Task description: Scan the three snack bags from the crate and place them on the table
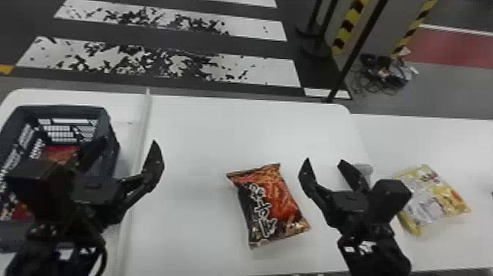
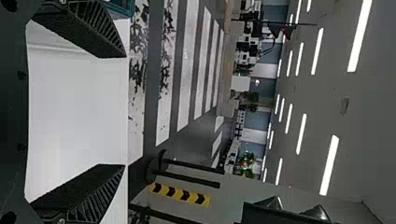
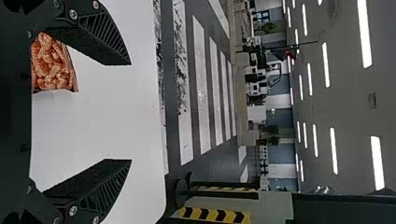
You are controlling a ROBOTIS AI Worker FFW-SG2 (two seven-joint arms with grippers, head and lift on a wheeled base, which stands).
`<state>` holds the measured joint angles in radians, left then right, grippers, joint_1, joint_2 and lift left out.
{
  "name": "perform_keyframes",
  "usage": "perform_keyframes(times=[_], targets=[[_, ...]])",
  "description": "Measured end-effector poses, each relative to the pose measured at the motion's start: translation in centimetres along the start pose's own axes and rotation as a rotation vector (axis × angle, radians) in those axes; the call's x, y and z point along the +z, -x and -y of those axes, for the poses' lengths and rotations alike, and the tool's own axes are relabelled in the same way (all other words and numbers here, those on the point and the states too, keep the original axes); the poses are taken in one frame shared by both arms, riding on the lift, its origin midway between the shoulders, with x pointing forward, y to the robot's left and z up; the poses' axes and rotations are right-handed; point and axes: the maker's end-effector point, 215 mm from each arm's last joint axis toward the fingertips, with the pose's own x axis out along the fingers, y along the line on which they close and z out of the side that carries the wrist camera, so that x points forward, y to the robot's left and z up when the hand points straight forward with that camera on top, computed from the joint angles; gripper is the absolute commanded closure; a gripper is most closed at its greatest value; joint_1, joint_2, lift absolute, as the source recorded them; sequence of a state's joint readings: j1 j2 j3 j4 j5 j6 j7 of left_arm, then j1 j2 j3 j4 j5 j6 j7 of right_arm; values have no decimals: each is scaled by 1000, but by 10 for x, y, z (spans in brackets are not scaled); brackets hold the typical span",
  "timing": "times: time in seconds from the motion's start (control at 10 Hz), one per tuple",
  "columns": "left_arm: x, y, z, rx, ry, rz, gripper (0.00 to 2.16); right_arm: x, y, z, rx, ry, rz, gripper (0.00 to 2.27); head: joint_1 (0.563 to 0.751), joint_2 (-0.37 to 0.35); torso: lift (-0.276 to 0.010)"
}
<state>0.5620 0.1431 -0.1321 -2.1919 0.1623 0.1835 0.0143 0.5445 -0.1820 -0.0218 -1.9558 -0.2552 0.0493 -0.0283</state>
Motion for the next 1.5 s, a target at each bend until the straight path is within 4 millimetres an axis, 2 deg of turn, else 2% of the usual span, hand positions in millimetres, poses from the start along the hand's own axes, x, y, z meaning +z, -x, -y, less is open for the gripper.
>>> perform_keyframes(times=[0.3,0.5,0.6,0.8,1.0,1.1,1.3,1.5], targets=[[-1,29,-19,38,2,20,29,-6,2,6,-17,-29,21,154,695,-131,-62],[-5,42,-33,52,13,19,29,-19,8,4,-13,3,-3,151,695,-104,-62],[-5,47,-40,57,8,19,29,-28,16,-4,4,37,-22,151,695,-82,-62],[-5,51,-48,56,15,18,29,-37,37,-36,79,100,-28,157,695,-27,-62],[-5,51,-50,51,22,19,29,-42,51,-73,145,220,-27,181,695,34,-62],[-5,51,-50,50,24,20,29,-45,55,-86,167,263,-35,181,695,50,-62],[-8,49,-50,45,26,14,29,-65,60,-98,191,371,-100,215,695,78,-62],[-11,46,-51,36,28,7,29,-92,69,-99,198,517,-186,211,695,84,-62]])
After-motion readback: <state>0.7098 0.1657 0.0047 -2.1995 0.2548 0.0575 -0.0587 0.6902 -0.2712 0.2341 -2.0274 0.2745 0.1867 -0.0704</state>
